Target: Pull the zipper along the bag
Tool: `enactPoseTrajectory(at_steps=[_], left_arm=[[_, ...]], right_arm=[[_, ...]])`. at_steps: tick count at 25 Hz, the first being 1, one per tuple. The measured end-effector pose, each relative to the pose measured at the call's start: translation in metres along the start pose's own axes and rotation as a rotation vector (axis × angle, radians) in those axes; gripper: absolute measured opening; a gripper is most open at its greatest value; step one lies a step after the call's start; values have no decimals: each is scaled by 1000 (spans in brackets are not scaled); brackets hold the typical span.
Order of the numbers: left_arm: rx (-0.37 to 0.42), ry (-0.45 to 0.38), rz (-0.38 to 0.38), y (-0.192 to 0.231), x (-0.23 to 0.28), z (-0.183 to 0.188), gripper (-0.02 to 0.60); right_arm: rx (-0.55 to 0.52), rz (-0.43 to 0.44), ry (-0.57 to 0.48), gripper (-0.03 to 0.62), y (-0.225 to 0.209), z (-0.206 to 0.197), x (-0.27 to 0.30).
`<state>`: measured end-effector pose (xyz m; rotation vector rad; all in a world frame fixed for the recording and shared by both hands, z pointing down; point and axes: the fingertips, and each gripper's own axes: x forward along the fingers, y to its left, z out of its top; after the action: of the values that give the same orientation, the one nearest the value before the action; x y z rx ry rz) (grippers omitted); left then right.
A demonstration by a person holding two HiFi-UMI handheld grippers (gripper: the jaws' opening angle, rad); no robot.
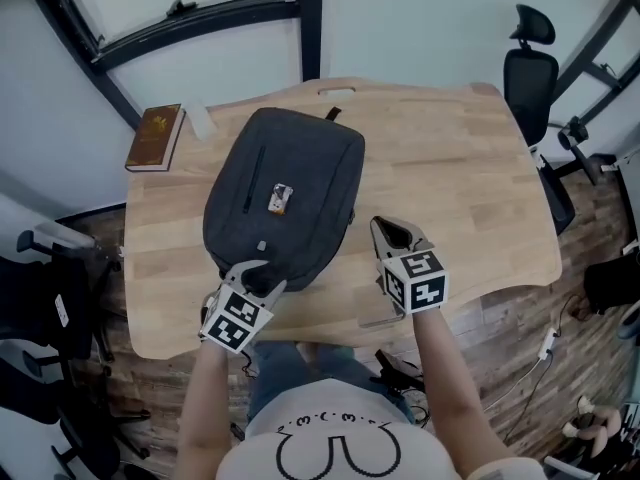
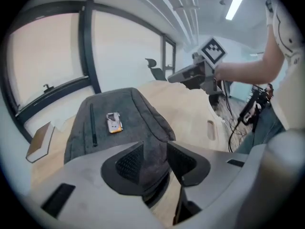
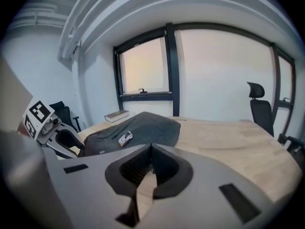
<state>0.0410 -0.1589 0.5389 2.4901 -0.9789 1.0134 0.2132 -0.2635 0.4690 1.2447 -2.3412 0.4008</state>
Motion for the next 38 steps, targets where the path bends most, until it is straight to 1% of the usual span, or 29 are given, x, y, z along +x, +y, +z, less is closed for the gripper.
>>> enactPoseTrajectory(at_steps=[1,3,4,6,8,10,13,15,17,19,22,24,29,33,38], left_arm=[[-27,-40,38,6,-7,10,150],[-52,-99,125,16,-21,24,137],[-53,-122,174,20,-28,30,116],[-45,-165,271,28,-43,41,48],[-34,-219,353,38,-57,55,31],[-40,-297,406,46,-72,74,25],[-77,-439,450,49,-95,101,21],[-65,-501,492,46,-108,119,21],[-44,-544,531,42,-123,133,21],[-25,-577,549,33,-138,142,21],[33,-591,565,16,-160,145,21],[50,-604,574,6,-176,143,21],[24,-657,585,-13,-218,128,21],[-2,-707,592,-23,-239,119,21],[17,-751,595,-44,-265,117,21]], right_arm=[[-7,-8,-32,52,-3,8,-9],[-30,-25,-78,52,-7,17,-24],[-46,-31,-93,52,-6,18,-31],[-80,-29,-123,52,-1,21,-41],[-106,-24,-169,52,6,29,-49],[-121,-26,-219,52,13,40,-58],[-132,-64,-276,52,19,53,-79],[-134,-95,-308,52,21,63,-96],[-136,-113,-350,52,29,75,-115],[-138,-129,-391,52,41,85,-136],[-141,-152,-433,52,60,97,-165],[-151,-163,-447,52,72,100,-181],[-179,-161,-475,52,105,99,-213],[-206,-169,-510,52,123,102,-233],[-234,-203,-532,51,137,104,-262]])
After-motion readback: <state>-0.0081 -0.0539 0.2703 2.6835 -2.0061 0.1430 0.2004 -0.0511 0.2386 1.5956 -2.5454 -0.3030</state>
